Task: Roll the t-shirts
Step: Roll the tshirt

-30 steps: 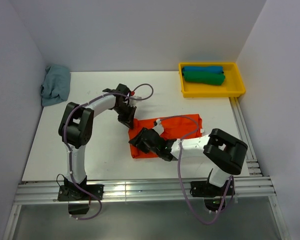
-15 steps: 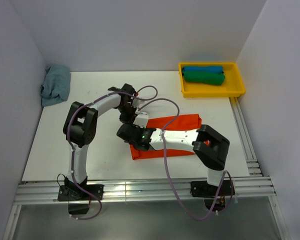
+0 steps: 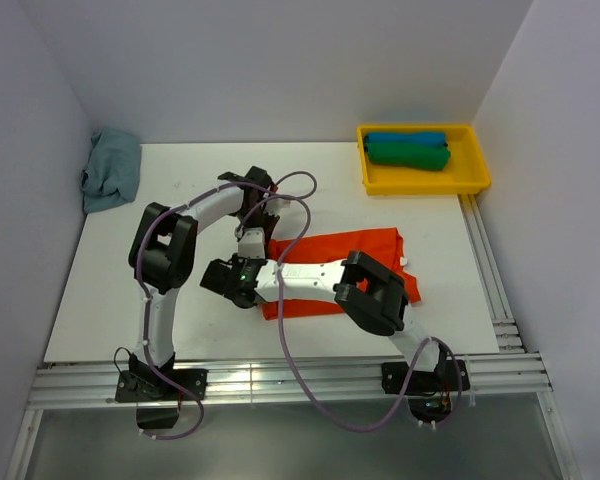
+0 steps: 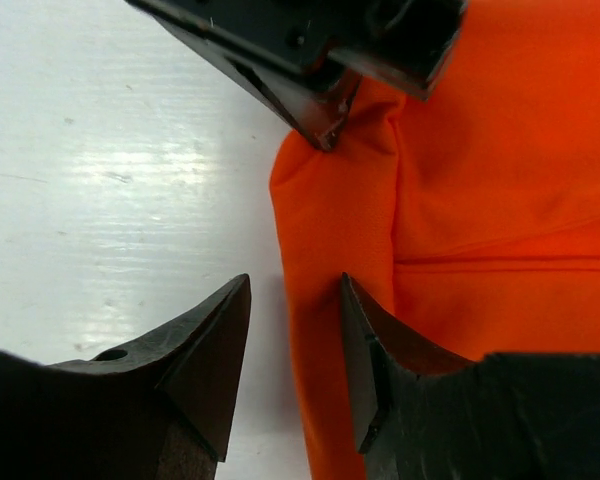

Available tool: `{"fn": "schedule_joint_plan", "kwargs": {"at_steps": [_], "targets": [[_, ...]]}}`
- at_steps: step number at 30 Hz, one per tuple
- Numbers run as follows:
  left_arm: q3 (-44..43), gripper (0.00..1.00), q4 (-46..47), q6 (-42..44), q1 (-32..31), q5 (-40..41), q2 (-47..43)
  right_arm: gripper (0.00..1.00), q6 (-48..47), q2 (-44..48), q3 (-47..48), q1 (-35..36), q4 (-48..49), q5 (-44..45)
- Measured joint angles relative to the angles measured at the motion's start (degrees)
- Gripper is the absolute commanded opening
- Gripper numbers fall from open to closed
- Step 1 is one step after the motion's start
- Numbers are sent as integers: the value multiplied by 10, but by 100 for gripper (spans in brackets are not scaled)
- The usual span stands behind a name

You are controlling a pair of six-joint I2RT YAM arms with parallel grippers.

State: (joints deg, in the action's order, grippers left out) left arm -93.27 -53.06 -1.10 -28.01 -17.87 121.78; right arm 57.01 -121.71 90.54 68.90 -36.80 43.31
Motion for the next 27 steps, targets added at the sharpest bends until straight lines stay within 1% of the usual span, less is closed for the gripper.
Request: {"fn": "schedule_joint_plan", "kwargs": {"at_steps": [4, 11, 13, 14, 16, 17, 19, 20, 21, 22, 23, 24, 27], "targets": [[-4, 0, -3, 0, -1, 0, 0, 50, 8, -28, 32, 8, -57, 24], [-5, 1, -6, 0, -2, 0, 1, 51, 28, -55, 38, 17, -111, 46], [-6, 1, -8, 0, -2, 0, 1, 48, 32, -57, 38, 19, -113, 48], [-6, 4, -9, 0, -2, 0, 1, 46, 33, -57, 38, 19, -113, 48], [-6, 7, -9, 0, -2, 0, 1, 37, 34, -57, 35, 19, -109, 48], [-7, 15, -10, 0, -2, -1, 1, 33, 34, -57, 31, 20, -103, 48], [-9, 23, -12, 2, -2, -2, 1, 31, 34, -50, 16, 20, -87, 49], [-10, 32, -13, 1, -2, -3, 1, 28, 33, -44, 7, 20, -78, 49], [-12, 37, -15, 5, -2, -3, 1, 20, 30, -35, -9, 20, -61, 46], [-15, 41, -15, 8, -2, -5, 1, 19, 26, -23, -26, 19, -43, 41], [-18, 48, -15, 11, -2, -7, 1, 17, 23, -10, -44, 17, -23, 36], [-23, 51, -16, 15, -2, -11, 1, 15, 18, 7, -71, 14, 5, 24], [-39, 56, -17, 24, 4, -34, 0, 15, 10, 67, -158, -2, 102, -20]]}}
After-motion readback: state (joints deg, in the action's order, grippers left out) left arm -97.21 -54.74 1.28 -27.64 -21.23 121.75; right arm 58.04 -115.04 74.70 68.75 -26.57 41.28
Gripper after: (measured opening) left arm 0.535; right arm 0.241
